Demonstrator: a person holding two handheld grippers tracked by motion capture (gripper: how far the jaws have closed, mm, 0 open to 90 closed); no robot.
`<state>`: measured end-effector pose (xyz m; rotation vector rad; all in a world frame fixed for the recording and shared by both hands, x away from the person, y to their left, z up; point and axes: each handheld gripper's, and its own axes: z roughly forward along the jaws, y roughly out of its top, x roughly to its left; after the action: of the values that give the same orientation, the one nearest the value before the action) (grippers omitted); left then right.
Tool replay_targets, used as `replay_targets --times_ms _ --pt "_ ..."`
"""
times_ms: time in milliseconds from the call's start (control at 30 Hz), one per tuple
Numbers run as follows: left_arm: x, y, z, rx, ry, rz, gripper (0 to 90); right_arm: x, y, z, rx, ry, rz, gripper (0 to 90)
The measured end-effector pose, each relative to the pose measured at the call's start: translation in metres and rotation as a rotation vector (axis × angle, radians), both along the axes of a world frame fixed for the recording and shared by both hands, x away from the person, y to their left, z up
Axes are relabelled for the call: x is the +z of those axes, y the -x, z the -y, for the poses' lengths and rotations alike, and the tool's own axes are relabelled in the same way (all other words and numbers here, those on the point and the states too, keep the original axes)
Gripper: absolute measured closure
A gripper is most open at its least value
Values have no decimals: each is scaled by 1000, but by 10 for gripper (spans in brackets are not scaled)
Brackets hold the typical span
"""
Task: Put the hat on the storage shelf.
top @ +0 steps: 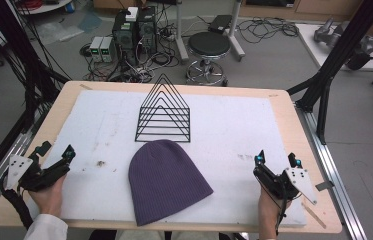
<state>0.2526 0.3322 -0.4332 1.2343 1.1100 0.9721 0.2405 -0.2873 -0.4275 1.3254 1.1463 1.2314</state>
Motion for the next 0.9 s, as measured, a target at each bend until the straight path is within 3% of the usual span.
replay_targets --times_ms 200,400,500,733,900 --pt "2 -1 4 -21 -5 -1 198 0 0 -1 -4 9 -7 73" --pt "9 -4 10 -73 -22 0 199 0 0 0 -4 14 -2 73" --pt "14 -9 13 -138 -24 -19 199 0 0 0 -4 17 -3 74" --pt "18 -12 18 -174 -32 -41 200 -1 0 0 -3 16 -9 73" --pt "20 -16 31 -213 -64 -66 202 -2 -1 0 -1 19 -13 74"
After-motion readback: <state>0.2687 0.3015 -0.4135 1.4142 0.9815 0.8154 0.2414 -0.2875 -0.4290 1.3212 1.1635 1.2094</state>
